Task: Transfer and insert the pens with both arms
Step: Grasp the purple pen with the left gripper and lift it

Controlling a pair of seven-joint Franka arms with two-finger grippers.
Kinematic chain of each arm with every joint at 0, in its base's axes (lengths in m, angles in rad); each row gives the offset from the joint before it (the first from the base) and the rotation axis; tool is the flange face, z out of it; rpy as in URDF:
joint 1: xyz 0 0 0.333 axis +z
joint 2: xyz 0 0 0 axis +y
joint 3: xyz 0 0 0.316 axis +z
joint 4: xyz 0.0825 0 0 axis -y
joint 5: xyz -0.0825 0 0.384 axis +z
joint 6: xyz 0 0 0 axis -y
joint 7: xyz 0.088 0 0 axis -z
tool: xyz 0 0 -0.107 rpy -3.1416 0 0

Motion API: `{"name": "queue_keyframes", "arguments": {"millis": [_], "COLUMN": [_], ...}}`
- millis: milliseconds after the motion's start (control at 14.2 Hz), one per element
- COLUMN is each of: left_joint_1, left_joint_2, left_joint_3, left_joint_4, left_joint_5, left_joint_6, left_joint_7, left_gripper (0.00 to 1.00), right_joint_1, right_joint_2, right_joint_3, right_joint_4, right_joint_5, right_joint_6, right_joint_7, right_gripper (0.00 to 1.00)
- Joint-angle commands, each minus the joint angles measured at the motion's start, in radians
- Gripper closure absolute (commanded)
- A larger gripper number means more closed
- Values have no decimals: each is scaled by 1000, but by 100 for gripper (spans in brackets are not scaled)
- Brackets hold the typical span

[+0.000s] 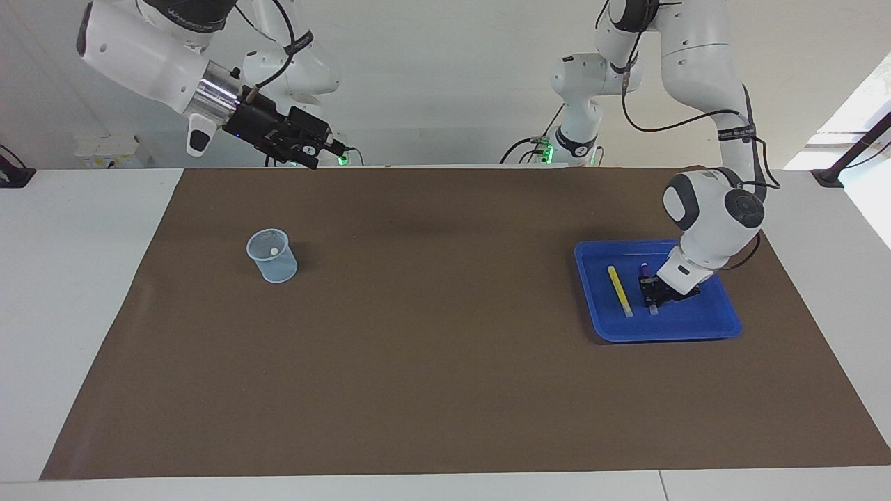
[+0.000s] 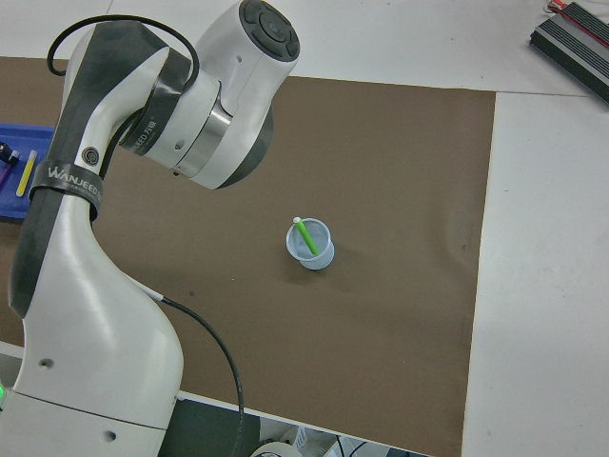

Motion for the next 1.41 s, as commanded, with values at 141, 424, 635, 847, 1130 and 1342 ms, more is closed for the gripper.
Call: {"name": "queue_keyframes", "arguments": {"millis": [141,424,635,847,1130,1342], "left_joint_1": [-8,-31,-87,-146,-274,-333], "left_joint_2": [-2,-35,-62,-120,-183,-212], "left_joint_3": [2,-1,-1,-3,-3,-3], "left_joint_4": [150,269,371,376,362,339], "left_joint_5": [-1,-65,-155,-281,-375,-487], "left_joint_6": [-231,-458,-632,-670,-655,-603], "left_joint_7": [-88,-266,-574,-942,-1471,-1779], "left_gripper": [100,100,100,100,100,100], "right_joint_1": [98,150,194,260,287,288], "right_joint_2": [-23,-22,-22,-28,-25,-23], "right_joint_3": [6,6,8,8,8,8], "right_joint_4": [-36,-37,-43,-73,-71,-71], "right_joint_5": [23,22,22,20,18,18], "right_joint_6": [103,188,223,367,377,404], "right_joint_7": [103,188,201,269,286,287], "right_gripper": [0,0,0,0,0,0]}}
